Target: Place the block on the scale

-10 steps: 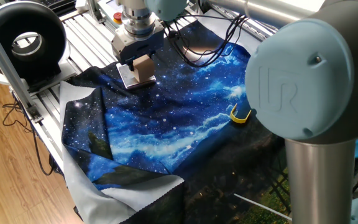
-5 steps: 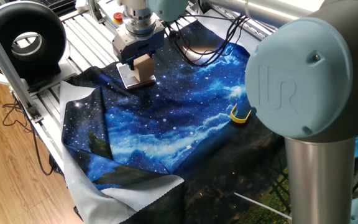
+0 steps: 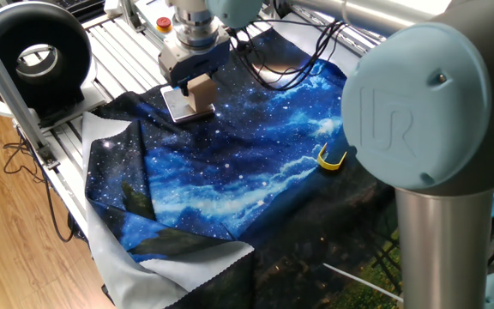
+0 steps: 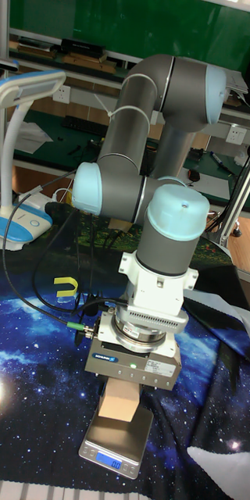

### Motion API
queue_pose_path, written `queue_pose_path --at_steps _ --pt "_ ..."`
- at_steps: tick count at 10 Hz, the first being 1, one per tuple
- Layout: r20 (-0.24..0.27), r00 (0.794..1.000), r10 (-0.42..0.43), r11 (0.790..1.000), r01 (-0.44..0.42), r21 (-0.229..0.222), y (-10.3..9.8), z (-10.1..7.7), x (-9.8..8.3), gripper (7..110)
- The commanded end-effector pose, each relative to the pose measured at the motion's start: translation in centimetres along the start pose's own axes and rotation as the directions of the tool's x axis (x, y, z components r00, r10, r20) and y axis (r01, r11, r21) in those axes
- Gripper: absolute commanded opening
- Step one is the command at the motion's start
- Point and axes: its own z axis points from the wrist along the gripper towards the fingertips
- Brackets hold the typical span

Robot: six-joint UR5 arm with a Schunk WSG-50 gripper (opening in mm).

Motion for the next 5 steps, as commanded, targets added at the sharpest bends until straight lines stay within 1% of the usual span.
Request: queue_pose_path --at_steps 1,2,3,5 --pt "0.049 0.999 -0.014 1.0 0.014 0.004 -0.9 0.0 -0.7 7" --pt "0.023 1.0 0.01 1.0 -0.011 0.026 -1.5 0.1 -0.1 7" --pt "0.02 1.0 0.019 0.999 -0.019 0.042 -1.9 0.0 0.0 7" --pt "0.05 0.999 0.015 1.0 -0.015 -0.005 -0.7 0.0 -0.8 7"
